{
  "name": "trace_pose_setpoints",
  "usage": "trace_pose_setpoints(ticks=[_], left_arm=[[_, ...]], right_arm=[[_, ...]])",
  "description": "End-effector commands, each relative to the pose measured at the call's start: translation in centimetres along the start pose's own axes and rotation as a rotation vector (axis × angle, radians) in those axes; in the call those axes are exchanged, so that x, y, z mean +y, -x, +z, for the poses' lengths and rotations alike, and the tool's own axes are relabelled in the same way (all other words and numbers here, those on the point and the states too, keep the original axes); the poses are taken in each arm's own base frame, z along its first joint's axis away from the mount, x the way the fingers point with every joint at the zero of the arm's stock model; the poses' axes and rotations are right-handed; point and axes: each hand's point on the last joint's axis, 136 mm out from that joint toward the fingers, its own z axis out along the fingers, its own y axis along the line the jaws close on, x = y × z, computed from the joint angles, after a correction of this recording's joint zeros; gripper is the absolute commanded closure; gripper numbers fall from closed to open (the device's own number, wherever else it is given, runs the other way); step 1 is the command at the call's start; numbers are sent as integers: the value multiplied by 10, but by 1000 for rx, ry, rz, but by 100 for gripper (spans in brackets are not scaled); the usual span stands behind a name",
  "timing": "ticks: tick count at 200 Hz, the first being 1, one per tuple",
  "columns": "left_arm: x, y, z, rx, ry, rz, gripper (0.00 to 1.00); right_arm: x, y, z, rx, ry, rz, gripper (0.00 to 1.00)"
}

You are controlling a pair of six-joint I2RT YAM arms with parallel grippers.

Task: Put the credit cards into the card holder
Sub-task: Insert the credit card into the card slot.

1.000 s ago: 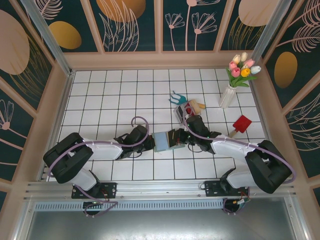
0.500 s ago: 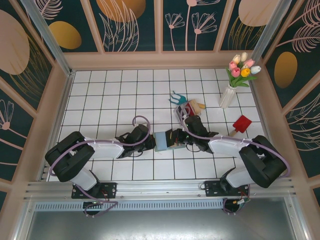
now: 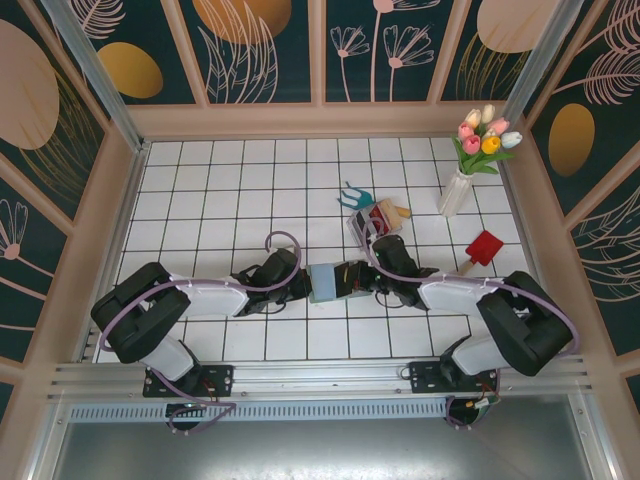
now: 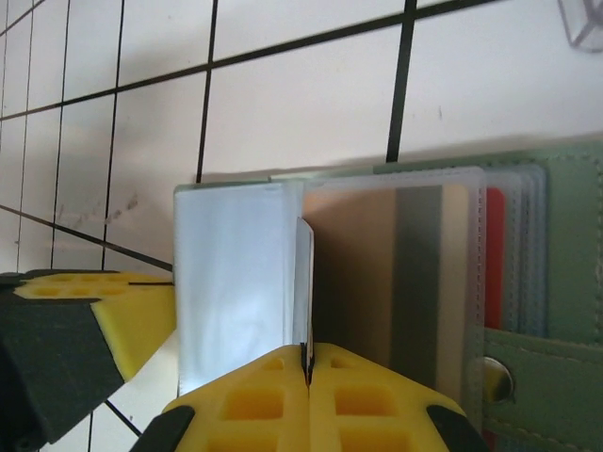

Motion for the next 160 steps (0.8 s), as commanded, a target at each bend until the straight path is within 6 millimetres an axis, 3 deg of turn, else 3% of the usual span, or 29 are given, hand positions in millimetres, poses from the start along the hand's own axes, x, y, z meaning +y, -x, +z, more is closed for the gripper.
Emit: trace_pose_setpoints(ticks=[1, 70, 124, 160], left_arm=[[0, -3, 4, 21, 14, 16, 100], [0, -4, 5, 28, 11, 14, 100], [2, -5, 5, 31, 17, 11, 100], [2, -6, 6, 32, 17, 11, 100]], right_arm=[[3, -4, 4, 0, 44, -4, 100], [4, -9, 15, 23, 79, 37, 100], [0, 3, 15, -8, 51, 84, 100], [13, -10, 27, 52, 115, 92, 100]])
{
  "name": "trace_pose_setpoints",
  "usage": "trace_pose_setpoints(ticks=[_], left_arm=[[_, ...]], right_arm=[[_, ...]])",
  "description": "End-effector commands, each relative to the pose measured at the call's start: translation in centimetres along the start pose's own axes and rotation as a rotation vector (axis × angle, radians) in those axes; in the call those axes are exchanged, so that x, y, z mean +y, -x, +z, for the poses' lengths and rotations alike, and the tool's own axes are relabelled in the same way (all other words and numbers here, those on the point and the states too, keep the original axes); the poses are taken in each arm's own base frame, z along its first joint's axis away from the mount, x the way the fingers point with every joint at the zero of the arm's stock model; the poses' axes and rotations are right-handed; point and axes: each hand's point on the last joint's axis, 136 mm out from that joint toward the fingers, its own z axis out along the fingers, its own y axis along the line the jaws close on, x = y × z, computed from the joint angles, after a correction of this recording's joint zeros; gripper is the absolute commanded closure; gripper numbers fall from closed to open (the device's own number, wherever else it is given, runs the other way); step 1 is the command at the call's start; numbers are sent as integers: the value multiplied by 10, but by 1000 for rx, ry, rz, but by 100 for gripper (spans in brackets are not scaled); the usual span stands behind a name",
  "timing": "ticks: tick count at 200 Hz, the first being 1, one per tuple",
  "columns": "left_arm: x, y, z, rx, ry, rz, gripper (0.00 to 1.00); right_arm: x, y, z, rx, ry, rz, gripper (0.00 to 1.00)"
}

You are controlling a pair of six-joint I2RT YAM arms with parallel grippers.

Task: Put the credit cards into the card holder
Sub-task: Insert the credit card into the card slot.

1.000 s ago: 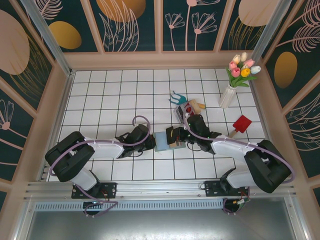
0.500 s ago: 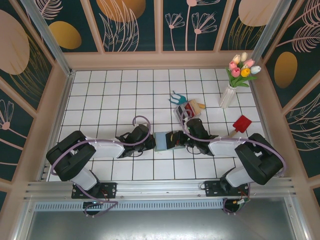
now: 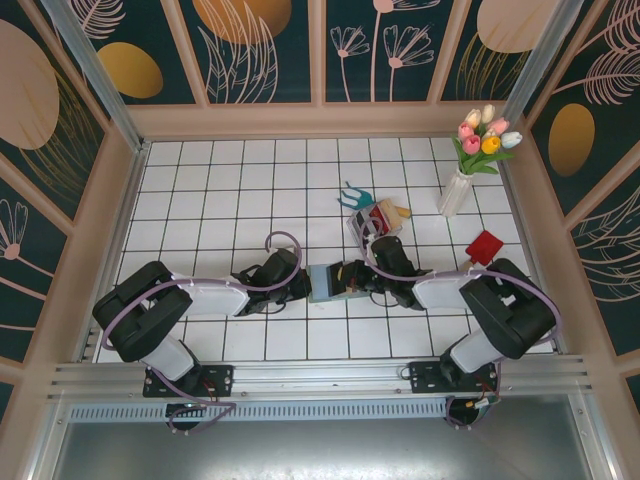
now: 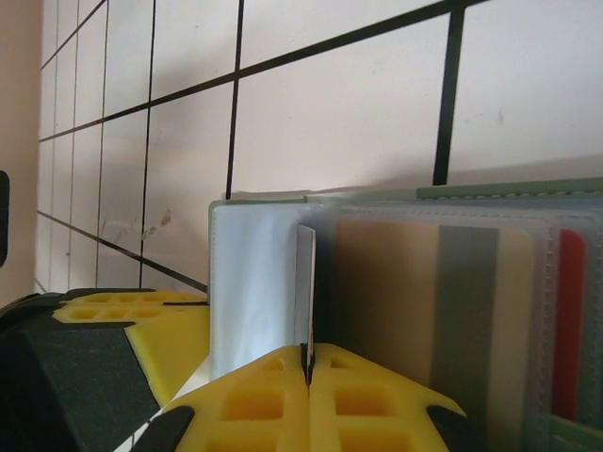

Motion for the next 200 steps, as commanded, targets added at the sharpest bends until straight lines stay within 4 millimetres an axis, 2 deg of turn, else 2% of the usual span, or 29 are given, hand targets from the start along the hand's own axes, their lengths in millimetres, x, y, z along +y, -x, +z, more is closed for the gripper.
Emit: trace_pose_setpoints(ticks=[1, 61, 124, 148, 200], left_arm=[[-1, -5, 4, 28, 7, 12, 100], [-1, -5, 3, 26, 5, 10, 100], [2, -6, 2, 26, 10, 14, 100], [1, -5, 2, 25, 6, 14, 100], [-1, -5, 3, 29, -1, 16, 100]], right_arm=[[4, -11, 11, 50, 19, 22, 100], [13, -13, 26, 58, -7, 40, 99], [0, -2, 5, 40, -143, -20, 80], [2, 1, 2, 45, -147, -46, 79], [4, 7, 12, 65, -156, -75, 78]])
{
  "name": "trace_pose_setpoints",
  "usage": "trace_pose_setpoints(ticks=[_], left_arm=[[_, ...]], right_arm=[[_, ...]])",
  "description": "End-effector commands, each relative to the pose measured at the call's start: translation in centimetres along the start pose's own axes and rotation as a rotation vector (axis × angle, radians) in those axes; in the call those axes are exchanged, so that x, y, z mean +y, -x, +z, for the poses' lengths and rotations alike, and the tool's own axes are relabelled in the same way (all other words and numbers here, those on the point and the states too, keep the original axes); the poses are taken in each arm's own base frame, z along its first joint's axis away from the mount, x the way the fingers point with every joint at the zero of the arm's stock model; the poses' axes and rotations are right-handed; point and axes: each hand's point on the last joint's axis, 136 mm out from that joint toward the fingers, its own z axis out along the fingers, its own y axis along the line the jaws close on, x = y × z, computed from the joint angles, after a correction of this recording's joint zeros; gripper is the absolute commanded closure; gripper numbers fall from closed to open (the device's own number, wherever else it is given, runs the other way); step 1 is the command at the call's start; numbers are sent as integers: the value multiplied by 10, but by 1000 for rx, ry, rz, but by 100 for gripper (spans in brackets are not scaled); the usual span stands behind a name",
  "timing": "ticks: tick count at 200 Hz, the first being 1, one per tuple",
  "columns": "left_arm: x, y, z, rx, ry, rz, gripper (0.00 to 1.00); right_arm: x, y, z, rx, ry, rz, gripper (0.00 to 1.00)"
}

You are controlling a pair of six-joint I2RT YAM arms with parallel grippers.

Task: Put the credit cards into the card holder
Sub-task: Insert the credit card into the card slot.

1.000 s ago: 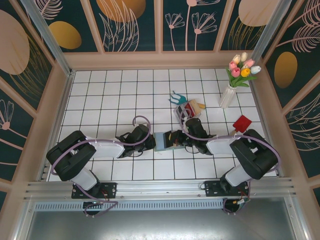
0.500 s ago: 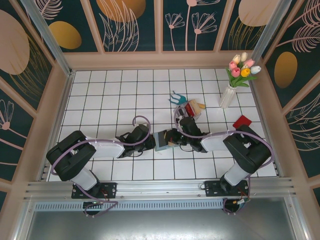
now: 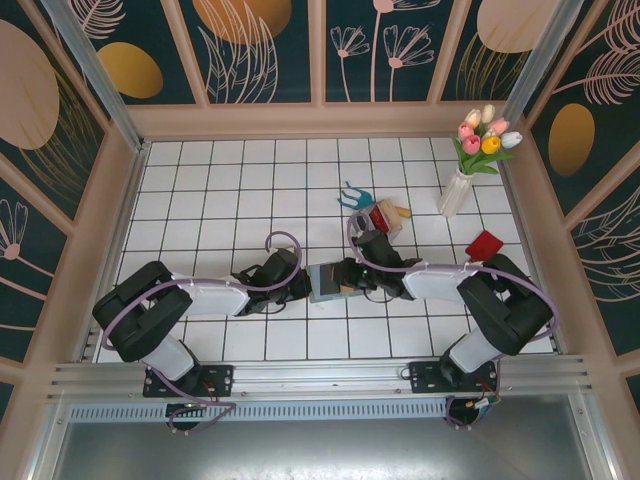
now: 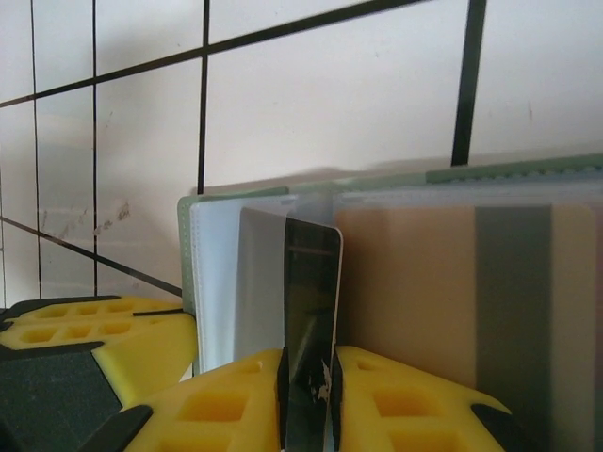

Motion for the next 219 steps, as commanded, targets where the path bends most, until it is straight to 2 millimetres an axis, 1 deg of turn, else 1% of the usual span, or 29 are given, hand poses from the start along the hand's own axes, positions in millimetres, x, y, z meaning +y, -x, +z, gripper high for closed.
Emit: trace_pose_setpoints(ticks=[1, 9, 23, 44, 70, 80, 98, 127, 161, 167, 176, 188, 202, 213, 219], left_arm=[[-1, -5, 3, 27, 1, 16, 100], [-1, -6, 3, 29, 0, 17, 100], [-1, -5, 3, 29, 1, 19, 100], [-1, -5, 3, 25, 3, 18, 100], [0, -4, 3, 22, 6, 17, 100], [-1, -4, 3, 19, 5, 15, 100], [-1, -3, 3, 17, 6, 15, 100], [1, -4, 2, 18, 13, 16, 100], [3, -2, -1, 9, 23, 24, 100], [3, -1, -2, 5, 24, 27, 100], [2, -1, -3, 2, 24, 29, 100], [0, 0, -4, -1, 19, 33, 100], [-3, 2, -6, -1, 17, 43, 100], [-4, 3, -7, -2, 18, 53, 100], [-5, 4, -8, -3, 18, 57, 100]], right_arm=[[0, 8, 4, 3, -25, -37, 78], [1, 9, 5, 4, -25, -45, 79], [6, 8, 10, 28, -5, -64, 84], [15, 1, 18, 93, 41, -92, 89], [28, -6, 23, 138, 102, -110, 89], [29, -7, 23, 144, 109, -98, 89], [32, -5, 22, 138, 111, -87, 85], [23, 10, 11, 80, 18, -79, 81], [16, 31, -16, -17, -105, -108, 75], [12, 33, -21, -33, -133, -115, 74], [6, 37, -29, -60, -177, -123, 70], [-2, 42, -39, -91, -242, -128, 69], [-18, 47, -50, -122, -347, -127, 68], [-31, 50, -57, -141, -425, -124, 63], [-34, 50, -58, -139, -441, -132, 61]])
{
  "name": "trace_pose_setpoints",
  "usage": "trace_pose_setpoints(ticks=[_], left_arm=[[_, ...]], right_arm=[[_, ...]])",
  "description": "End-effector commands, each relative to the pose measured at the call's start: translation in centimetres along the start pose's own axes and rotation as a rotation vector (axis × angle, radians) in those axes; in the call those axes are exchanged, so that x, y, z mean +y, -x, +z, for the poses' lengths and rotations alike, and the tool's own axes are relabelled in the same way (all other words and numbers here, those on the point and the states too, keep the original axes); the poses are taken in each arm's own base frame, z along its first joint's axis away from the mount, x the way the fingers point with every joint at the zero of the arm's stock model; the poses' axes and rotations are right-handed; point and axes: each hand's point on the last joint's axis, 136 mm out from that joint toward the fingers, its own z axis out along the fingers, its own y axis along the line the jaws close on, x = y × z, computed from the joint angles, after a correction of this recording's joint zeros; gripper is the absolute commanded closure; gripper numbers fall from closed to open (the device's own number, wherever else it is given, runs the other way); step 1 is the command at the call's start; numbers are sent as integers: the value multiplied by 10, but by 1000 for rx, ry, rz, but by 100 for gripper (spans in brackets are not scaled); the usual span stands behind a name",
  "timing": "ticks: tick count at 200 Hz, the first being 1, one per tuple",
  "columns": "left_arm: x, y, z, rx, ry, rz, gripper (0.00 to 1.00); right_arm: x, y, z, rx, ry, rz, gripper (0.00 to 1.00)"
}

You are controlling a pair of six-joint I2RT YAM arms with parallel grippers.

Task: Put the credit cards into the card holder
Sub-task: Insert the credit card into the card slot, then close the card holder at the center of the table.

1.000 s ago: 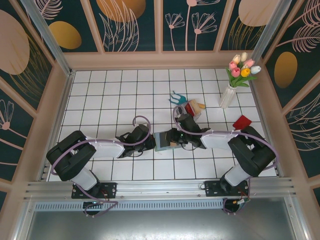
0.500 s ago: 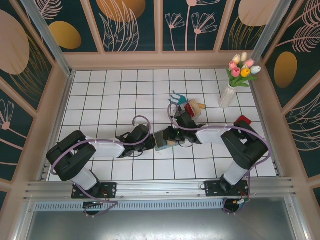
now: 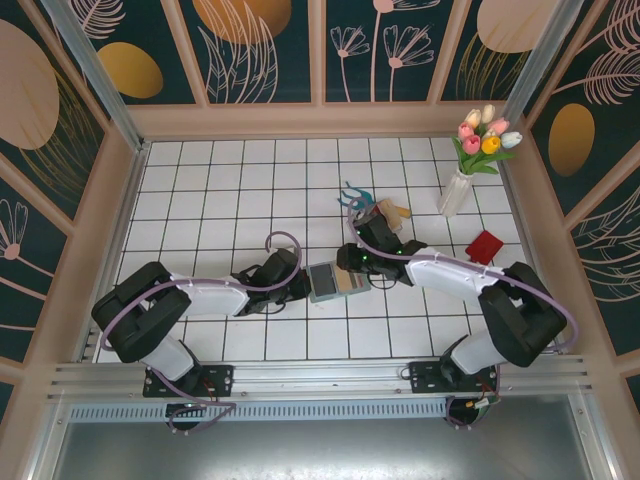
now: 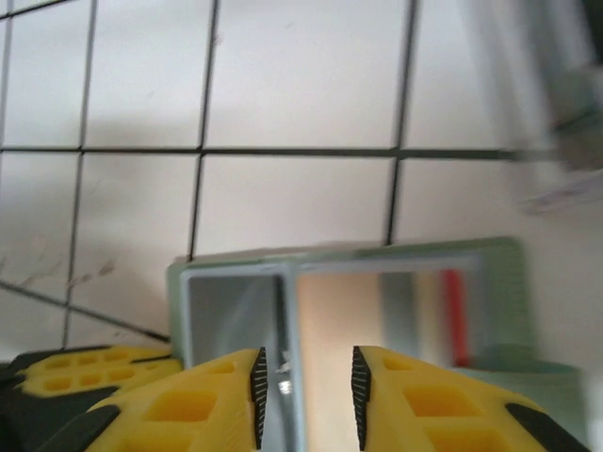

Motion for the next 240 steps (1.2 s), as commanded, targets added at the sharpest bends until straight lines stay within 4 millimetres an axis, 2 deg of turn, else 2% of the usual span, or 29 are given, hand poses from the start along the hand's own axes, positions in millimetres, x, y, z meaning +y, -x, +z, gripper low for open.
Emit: trace_pose_setpoints(ticks=[1, 57, 86, 117, 146, 154, 203, 240], left_arm=[[-6, 5, -6, -4, 12, 42, 100], [-10, 8, -9, -6, 18, 65, 100], [-9, 9, -11, -8, 23, 70, 100], [-7, 9, -12, -7, 32, 79, 100], [-2, 8, -13, -13, 51, 75, 100], [0, 7, -12, -12, 57, 76, 100], [7, 5, -12, -12, 76, 75, 100], [6, 5, -12, -10, 73, 81, 100]], right_arm=[[-39, 4, -12, -29, -219, -32, 61], [-52, -14, 3, 65, -300, -71, 58], [-54, -21, 13, 88, -285, -64, 57], [-63, -33, 23, 136, -317, -63, 62], [-72, -34, 18, 122, -352, -52, 77], [-74, -32, 14, 110, -355, -42, 78], [-99, -32, 0, 88, -378, 36, 77], [-100, -22, -8, 57, -358, 67, 72]])
